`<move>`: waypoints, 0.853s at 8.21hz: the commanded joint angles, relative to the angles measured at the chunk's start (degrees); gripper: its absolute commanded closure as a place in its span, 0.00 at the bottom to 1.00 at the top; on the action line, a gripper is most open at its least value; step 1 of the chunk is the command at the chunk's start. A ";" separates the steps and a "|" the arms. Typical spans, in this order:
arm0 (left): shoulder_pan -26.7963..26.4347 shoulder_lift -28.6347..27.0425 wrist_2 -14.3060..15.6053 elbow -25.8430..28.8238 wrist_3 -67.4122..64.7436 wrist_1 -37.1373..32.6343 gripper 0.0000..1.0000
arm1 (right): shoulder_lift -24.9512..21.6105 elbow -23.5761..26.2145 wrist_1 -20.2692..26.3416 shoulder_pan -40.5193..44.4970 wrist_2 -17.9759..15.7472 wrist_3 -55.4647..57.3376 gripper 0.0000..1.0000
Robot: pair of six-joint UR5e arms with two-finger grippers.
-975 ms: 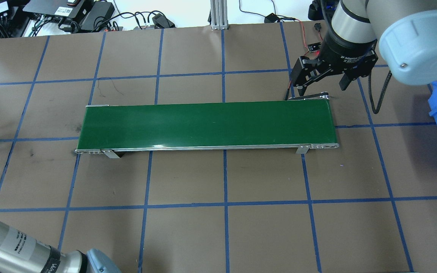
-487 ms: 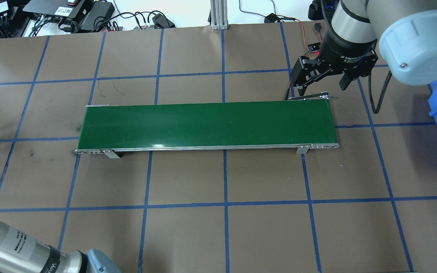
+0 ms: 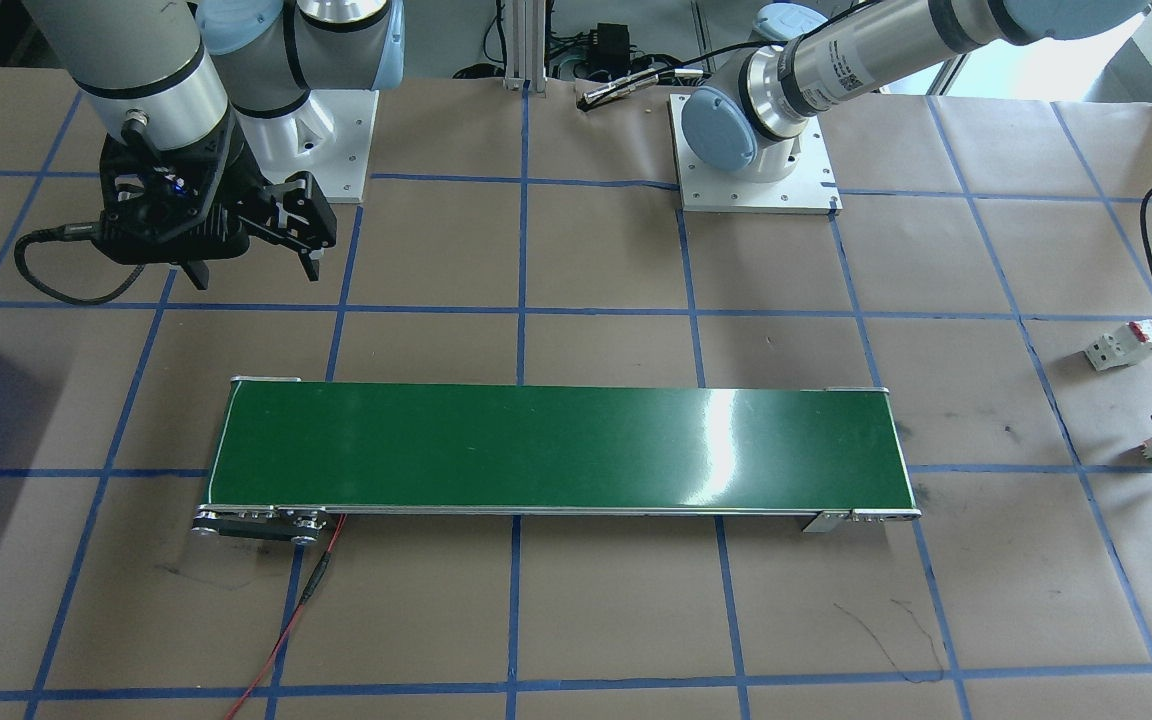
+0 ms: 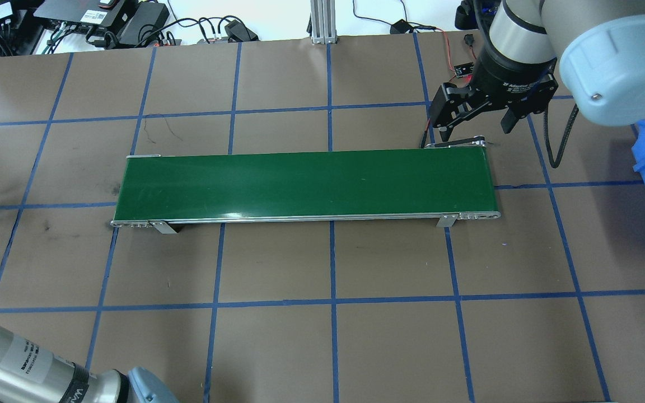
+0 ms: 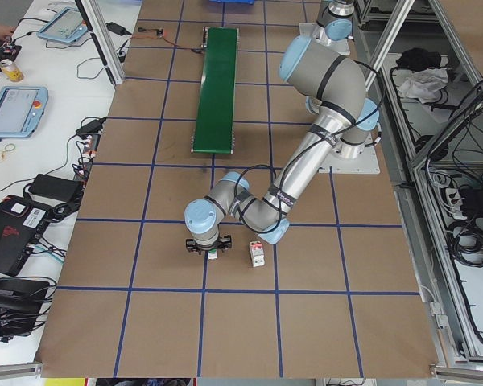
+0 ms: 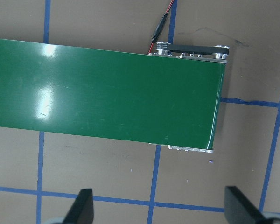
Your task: Move button from left to right
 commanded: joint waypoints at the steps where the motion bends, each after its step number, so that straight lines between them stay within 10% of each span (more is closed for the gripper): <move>1: 0.13 -0.01 0.09 -0.17 -0.80 0.00 0.44 | 0.07 0.00 -0.03 0.00 0.00 -0.09 0.00; 4: 0.13 1.04 0.35 -0.26 -4.29 -0.70 1.00 | -0.02 0.00 -0.03 -0.09 -0.09 -0.09 0.00; 7: 0.48 4.55 -8.65 0.88 -11.76 -4.39 1.00 | -0.02 0.00 -0.03 0.00 0.00 -0.09 0.00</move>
